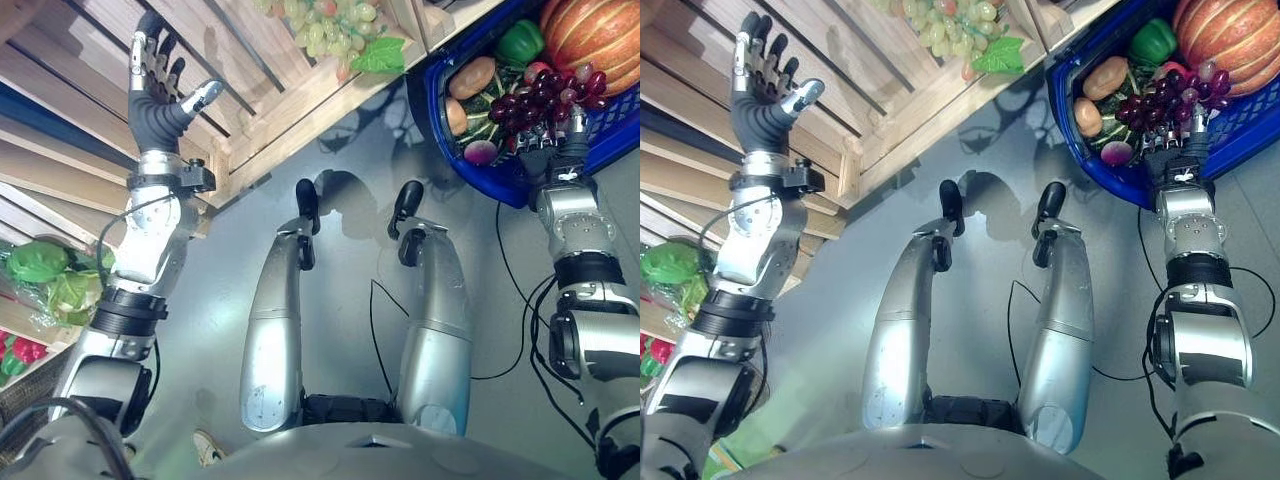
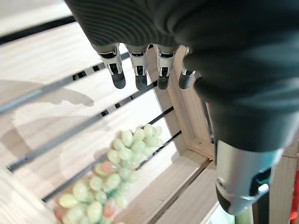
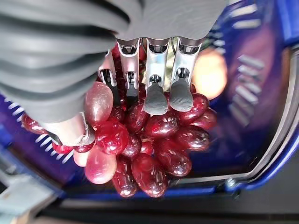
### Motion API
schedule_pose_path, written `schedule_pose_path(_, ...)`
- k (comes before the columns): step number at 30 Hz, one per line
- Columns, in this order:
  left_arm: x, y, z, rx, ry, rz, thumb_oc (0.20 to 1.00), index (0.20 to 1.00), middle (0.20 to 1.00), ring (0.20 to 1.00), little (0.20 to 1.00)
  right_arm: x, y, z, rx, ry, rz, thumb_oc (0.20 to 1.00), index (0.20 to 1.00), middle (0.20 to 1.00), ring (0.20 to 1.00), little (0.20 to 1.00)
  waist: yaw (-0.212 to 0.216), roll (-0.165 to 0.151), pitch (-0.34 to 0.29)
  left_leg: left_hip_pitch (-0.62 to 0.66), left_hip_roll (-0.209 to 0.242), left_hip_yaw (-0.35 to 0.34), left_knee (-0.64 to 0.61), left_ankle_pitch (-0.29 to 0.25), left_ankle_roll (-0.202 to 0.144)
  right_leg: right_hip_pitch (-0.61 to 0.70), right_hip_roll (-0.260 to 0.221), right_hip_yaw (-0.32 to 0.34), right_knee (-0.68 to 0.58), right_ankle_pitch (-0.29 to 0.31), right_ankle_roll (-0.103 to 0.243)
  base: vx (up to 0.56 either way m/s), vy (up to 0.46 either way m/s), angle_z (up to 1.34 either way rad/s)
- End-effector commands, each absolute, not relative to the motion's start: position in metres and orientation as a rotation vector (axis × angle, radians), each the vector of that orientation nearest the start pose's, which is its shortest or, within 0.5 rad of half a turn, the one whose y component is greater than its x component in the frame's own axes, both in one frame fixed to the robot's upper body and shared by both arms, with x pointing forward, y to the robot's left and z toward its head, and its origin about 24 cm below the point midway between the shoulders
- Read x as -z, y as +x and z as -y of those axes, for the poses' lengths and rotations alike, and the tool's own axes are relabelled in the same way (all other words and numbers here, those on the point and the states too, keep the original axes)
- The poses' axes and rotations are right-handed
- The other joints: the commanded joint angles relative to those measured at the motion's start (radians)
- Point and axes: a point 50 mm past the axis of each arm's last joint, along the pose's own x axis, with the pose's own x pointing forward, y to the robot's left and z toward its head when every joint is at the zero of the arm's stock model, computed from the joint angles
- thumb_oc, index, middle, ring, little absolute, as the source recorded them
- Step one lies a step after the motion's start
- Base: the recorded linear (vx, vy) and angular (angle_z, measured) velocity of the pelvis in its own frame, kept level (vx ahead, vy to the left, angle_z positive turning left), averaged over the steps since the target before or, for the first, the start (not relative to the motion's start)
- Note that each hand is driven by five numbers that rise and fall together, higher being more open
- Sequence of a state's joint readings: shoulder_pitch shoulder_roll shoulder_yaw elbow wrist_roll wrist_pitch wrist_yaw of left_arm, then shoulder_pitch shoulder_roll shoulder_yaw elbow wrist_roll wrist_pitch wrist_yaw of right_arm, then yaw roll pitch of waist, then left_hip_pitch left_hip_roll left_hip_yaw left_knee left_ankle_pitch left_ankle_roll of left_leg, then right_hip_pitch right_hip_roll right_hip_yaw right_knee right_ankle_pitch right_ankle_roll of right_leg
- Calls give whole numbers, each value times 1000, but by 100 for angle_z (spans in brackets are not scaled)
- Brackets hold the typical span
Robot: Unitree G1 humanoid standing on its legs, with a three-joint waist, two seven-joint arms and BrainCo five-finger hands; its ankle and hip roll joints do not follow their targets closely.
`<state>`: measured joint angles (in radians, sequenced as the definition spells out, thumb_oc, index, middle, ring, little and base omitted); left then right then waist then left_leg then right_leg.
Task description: Pick up fruits and vegetables into the basket
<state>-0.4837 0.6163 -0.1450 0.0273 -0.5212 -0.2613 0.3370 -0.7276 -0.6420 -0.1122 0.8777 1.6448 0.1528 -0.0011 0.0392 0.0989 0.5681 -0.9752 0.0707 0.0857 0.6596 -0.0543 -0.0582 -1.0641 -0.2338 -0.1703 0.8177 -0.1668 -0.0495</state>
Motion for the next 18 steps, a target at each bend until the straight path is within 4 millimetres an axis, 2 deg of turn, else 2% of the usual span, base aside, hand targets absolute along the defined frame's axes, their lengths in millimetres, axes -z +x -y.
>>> schedule_pose_path(1,-218,310,-208,-73,-48,671,1000,1000,1000,1000,1000,-153,349,342,245,1202,135,200,200,200,200,200,-29,84,-48,-20,-5,37,-8,-42,38,-11,20,14,59,-38,85,-5,-43,0)
schedule_pose_path(3,-219,310,-209,-69,-45,670,1000,1000,1000,1000,1000,-151,349,343,260,1199,123,200,200,200,200,200,-28,84,-48,-34,-4,33,0,-43,39,-22,20,14,64,-36,86,0,0,0)
schedule_pose_path(4,-219,311,-209,-69,-41,668,1000,1000,1000,1000,1000,-149,349,344,284,1193,106,853,853,853,853,853,-28,83,-48,-38,-4,31,5,-44,39,-26,21,15,65,-34,86,0,0,0)
schedule_pose_path(5,-220,311,-209,-66,-41,668,1000,1000,1000,1000,1000,-148,348,346,328,1179,98,1000,1000,1000,1000,1000,-29,82,-48,-42,-4,30,6,-44,39,-28,21,15,65,-33,86,0,0,0)
schedule_pose_path(11,-220,311,-210,-77,-4,663,1000,1000,1000,1000,1000,-153,343,361,467,1145,197,1000,1000,1000,1000,1000,-31,75,-48,-39,-1,24,13,-51,41,-19,28,12,58,-27,87,0,0,0)
schedule_pose_path(13,-220,309,-211,-86,15,672,1000,1000,1000,1000,1000,-152,341,362,504,1084,190,1000,1000,1000,1000,1000,-32,73,-48,-31,1,24,12,-53,40,-10,28,10,52,-25,87,0,0,0)
schedule_pose_path(16,-223,307,-212,-108,79,692,1000,1000,1000,1000,1000,-152,335,369,639,797,139,1000,1000,1000,1000,1000,-35,65,-48,-5,2,27,0,-51,39,19,35,3,26,-17,87,-20,22,-4)
schedule_pose_path(18,-226,307,-215,-114,119,701,1000,1000,1000,1000,1000,-150,331,373,736,493,51,1000,1000,1000,1000,1000,-36,55,-48,19,4,29,-10,-49,37,45,39,-5,6,-10,88,-15,8,-2)
